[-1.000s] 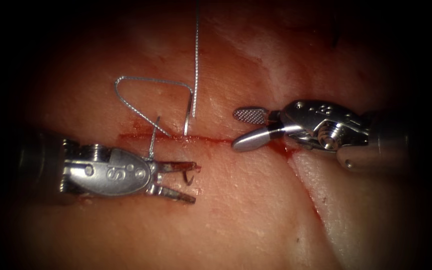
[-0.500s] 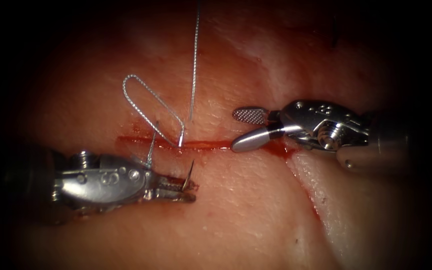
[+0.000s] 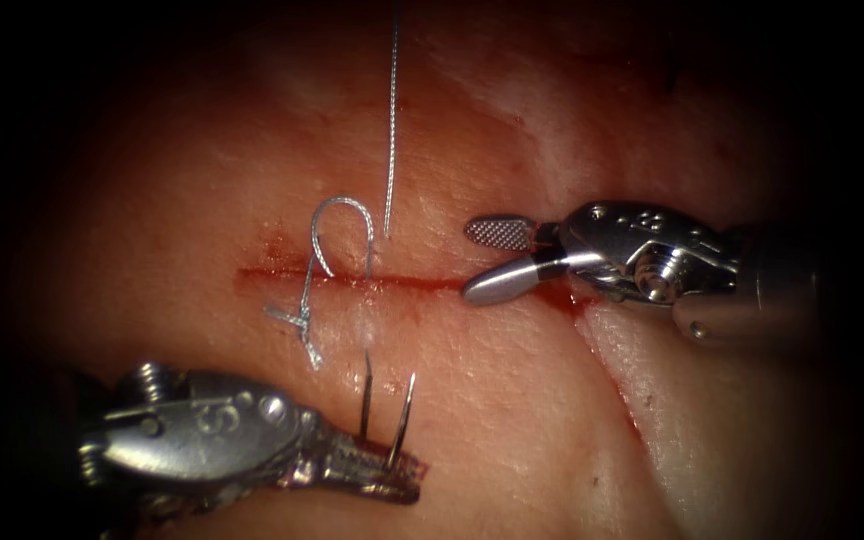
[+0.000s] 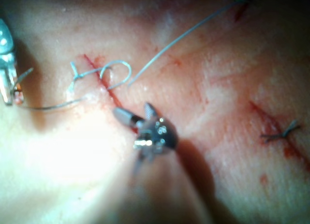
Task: Wound Closure
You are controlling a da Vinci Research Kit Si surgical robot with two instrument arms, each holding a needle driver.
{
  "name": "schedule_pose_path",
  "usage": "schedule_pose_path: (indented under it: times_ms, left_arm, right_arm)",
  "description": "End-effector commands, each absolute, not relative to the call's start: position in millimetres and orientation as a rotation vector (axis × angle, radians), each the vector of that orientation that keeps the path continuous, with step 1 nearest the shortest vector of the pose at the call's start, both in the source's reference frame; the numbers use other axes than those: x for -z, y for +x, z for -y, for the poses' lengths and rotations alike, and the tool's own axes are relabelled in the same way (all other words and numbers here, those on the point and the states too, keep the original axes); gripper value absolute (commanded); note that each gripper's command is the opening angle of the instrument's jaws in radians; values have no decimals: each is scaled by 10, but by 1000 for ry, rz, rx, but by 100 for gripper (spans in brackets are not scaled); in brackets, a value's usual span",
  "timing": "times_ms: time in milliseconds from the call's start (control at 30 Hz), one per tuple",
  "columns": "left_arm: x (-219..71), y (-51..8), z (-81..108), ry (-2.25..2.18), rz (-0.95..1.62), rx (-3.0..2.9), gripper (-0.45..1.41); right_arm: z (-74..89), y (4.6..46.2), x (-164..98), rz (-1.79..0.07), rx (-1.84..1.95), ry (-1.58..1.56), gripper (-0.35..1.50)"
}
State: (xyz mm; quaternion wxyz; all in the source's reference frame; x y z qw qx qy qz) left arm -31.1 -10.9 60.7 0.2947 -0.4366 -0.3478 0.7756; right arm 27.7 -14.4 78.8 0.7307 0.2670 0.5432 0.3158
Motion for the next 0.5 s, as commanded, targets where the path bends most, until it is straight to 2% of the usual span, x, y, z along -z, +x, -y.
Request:
schedule_pose_path:
  times_ms: [33, 133, 300, 400, 500]
  left_arm:
    - [-610, -315, 112, -1165, 933, -2070, -45]
    - [-603, -314, 109, -1183, 914, -2087, -45]
    - [-594, -311, 89, -1330, 731, -2197, -45]
    - [-586, -305, 70, -1374, 633, -2235, -45]
    - [-575, -297, 45, -1398, 565, -2249, -45]
  right_arm:
    - [146, 285, -795, -1198, -693, 589, 111]
    - [147, 286, -794, -1198, -690, 592, 111]
    - [146, 283, -787, -1198, -692, 599, 111]
    - [147, 276, -765, -1161, -661, 566, 99]
    - [151, 269, -733, -1143, -622, 547, 98]
